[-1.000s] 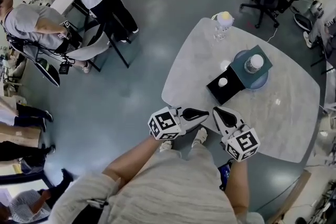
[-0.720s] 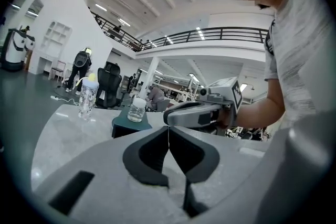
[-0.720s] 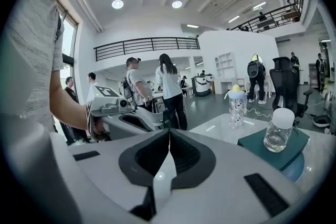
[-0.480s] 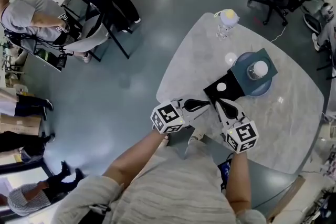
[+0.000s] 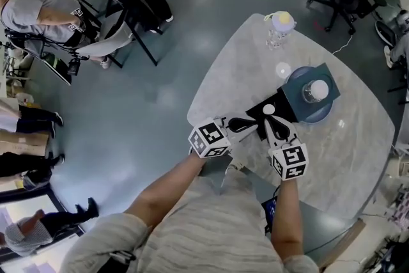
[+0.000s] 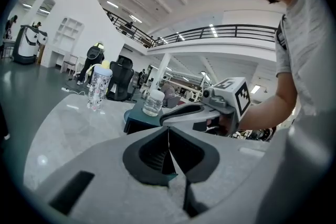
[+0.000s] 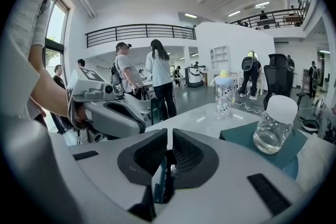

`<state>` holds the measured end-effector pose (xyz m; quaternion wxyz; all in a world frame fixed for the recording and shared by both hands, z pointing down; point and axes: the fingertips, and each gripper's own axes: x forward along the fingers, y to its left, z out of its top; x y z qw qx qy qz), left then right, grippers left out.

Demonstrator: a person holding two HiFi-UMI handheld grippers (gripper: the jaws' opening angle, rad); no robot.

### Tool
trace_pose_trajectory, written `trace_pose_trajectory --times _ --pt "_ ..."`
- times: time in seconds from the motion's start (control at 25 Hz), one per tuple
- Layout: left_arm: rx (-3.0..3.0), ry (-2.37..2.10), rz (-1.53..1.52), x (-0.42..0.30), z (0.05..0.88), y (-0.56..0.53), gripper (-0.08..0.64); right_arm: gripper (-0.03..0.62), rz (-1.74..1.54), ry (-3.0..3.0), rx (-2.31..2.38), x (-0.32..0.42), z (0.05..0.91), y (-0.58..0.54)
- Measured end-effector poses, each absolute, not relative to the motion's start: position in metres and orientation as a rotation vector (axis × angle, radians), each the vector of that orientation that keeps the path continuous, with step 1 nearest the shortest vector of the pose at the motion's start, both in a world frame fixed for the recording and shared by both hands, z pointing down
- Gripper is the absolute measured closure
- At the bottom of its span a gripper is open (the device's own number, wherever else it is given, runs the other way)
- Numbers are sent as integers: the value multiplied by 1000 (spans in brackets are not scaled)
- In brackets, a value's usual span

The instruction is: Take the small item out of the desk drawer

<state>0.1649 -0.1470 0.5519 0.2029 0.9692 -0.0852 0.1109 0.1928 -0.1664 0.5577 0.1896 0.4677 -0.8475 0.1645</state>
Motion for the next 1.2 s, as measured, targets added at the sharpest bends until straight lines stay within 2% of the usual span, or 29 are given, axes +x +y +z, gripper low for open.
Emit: trace_pose_trajectory --times 0.36,0.4,0.44,0.48,0.64,1.2 --pt "2679 -242 345 168 567 -152 545 579 458 -2304 1287 200 583 -174" --pt "2677 -241 346 168 567 -153 545 560 461 -2292 1283 200 586 -176" --pt "2674 -241 348 168 568 -153 545 492 468 -2282 1279 200 589 -177" --pt "2672 -240 350 169 569 -154 545 476 475 -2275 1277 201 592 -178" --pt "2665 -240 358 170 575 -153 545 476 479 -2248 1276 205 602 -180" --pt "2646 -225 368 171 581 -158 545 416 448 -2103 1228 213 629 -192"
